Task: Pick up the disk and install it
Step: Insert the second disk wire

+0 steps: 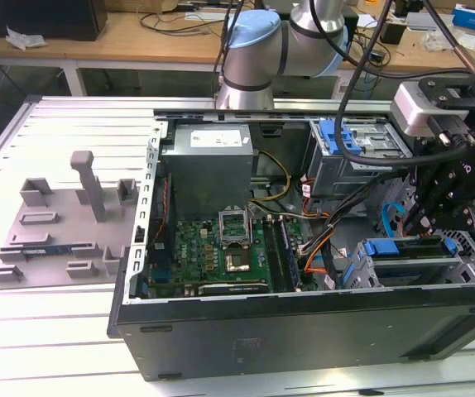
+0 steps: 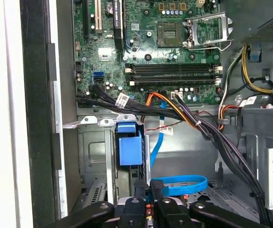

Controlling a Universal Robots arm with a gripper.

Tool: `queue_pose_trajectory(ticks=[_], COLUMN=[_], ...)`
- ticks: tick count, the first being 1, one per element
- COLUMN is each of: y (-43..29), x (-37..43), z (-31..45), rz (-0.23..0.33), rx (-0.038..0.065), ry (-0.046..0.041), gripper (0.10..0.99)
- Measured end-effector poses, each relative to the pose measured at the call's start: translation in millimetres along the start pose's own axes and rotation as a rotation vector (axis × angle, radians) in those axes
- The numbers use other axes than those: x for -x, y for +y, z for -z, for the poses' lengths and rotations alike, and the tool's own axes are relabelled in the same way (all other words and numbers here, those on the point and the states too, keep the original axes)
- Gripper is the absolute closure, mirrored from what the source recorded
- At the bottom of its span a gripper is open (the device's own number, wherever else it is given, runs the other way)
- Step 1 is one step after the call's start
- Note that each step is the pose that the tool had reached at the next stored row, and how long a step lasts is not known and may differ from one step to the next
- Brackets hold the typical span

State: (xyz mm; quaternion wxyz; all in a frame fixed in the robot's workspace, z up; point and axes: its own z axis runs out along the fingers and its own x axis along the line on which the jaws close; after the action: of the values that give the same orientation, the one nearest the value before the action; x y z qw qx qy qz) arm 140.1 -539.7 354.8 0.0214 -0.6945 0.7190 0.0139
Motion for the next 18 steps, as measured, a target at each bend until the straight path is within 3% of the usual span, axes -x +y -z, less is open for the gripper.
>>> queue_pose_trajectory(ticks=[18], y=[-4.6], x=[-3.7], z=[-3.0], rz=[0.005], rx=[0.001], ry=[-0.0001], gripper=[0.925])
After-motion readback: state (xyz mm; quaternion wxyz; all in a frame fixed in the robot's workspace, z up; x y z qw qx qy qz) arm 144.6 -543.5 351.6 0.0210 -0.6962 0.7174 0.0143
